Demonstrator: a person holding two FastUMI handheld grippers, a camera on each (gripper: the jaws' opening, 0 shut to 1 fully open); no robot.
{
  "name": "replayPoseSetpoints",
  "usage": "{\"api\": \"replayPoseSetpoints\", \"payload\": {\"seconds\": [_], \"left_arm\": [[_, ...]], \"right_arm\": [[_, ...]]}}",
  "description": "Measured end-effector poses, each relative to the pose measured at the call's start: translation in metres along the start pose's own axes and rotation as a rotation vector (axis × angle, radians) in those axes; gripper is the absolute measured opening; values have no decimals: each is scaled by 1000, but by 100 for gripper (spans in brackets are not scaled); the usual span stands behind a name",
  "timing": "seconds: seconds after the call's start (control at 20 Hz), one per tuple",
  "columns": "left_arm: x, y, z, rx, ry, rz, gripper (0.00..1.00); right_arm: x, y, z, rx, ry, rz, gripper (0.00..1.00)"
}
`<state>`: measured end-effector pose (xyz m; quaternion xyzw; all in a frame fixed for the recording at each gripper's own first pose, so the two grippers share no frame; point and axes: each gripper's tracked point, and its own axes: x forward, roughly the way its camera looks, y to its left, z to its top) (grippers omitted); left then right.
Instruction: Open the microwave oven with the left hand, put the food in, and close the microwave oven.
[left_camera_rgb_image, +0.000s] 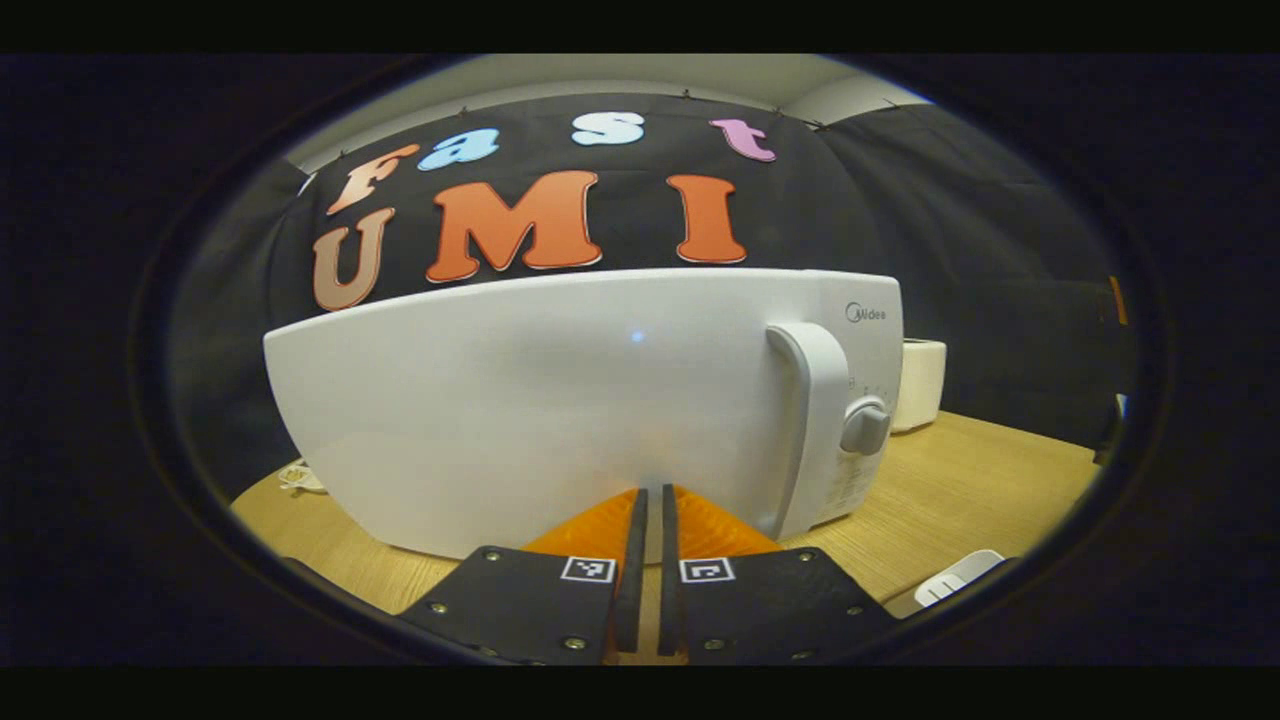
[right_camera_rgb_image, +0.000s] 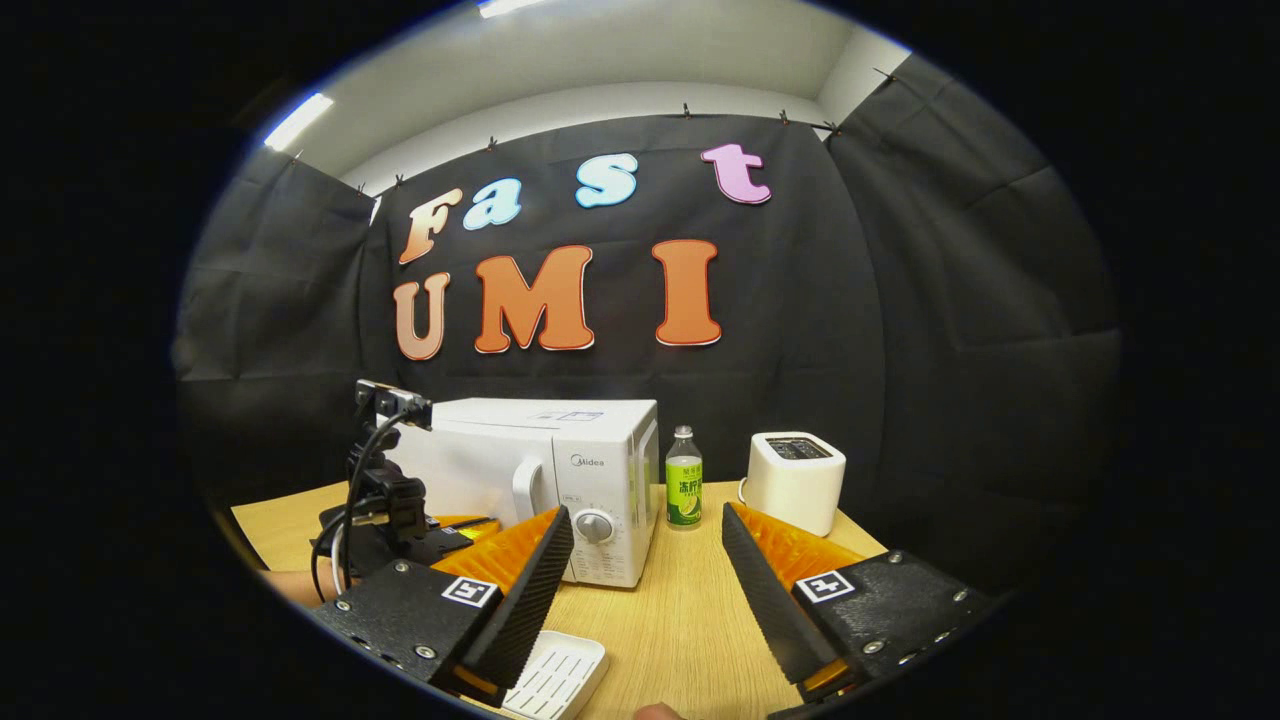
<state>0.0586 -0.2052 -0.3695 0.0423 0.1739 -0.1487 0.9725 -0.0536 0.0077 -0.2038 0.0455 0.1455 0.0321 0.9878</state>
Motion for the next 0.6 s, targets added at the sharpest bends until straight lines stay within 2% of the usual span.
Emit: {"api": "replayPoseSetpoints", "payload": {"seconds": [0.05, 0.1, 0.25, 0.35, 0.5, 0.55, 0.6], "left_arm": [[-5, 2, 13, -6, -22, 1, 8], [-12, 4, 23, -13, -37, -3, 4], [-45, 17, 65, -19, -80, 1, 13], [-72, 35, 100, -20, -120, 21, 8], [-114, 72, 148, -59, -173, 68, 15], [-127, 88, 160, -68, -180, 94, 22], [-140, 104, 170, -66, -183, 124, 23]], "right_arm": [[0, -2, 4, -2, -6, -4, 93], [-1, -2, 10, -1, -15, -7, 93], [1, -1, 30, 4, -38, -4, 93], [2, 4, 47, 4, -58, 9, 93], [5, 17, 79, -12, -105, 29, 93], [7, 20, 89, -23, -116, 30, 92], [8, 23, 96, -33, -121, 29, 93]]}}
